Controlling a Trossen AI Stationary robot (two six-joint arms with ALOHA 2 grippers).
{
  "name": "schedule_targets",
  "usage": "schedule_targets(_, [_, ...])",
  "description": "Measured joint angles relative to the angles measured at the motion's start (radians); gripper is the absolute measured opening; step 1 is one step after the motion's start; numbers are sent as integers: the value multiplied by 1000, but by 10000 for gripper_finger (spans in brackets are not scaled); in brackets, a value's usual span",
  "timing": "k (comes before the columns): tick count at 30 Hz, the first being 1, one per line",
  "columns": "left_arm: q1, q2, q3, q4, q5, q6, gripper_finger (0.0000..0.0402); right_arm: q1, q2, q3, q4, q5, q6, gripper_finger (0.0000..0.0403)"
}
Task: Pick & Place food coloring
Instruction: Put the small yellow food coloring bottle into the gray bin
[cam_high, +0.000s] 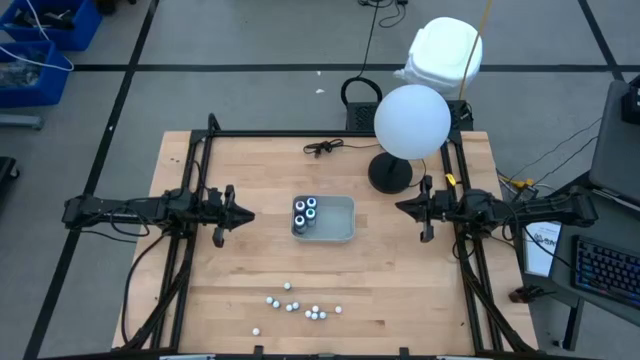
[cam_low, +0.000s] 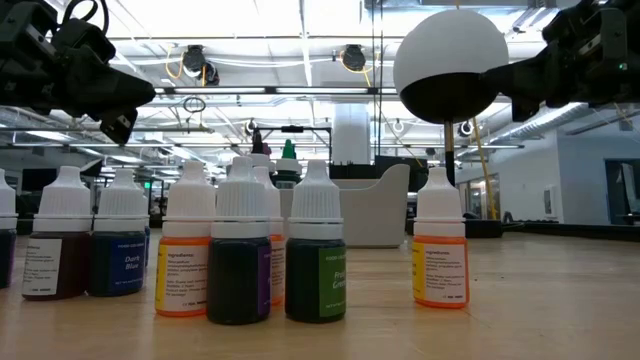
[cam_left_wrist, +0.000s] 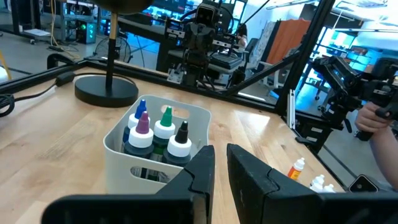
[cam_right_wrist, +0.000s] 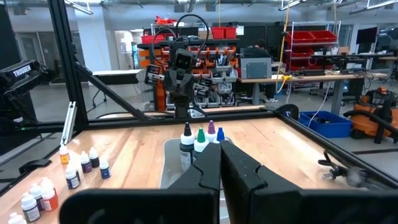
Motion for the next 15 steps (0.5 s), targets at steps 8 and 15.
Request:
schedule_targets(8, [0,0,0,26,-10,2,49,0,23,0,0,0,1,0])
schedule_targets(15, [0,0,0,121,-24,-7,49,0,36,0,1,0,1,0])
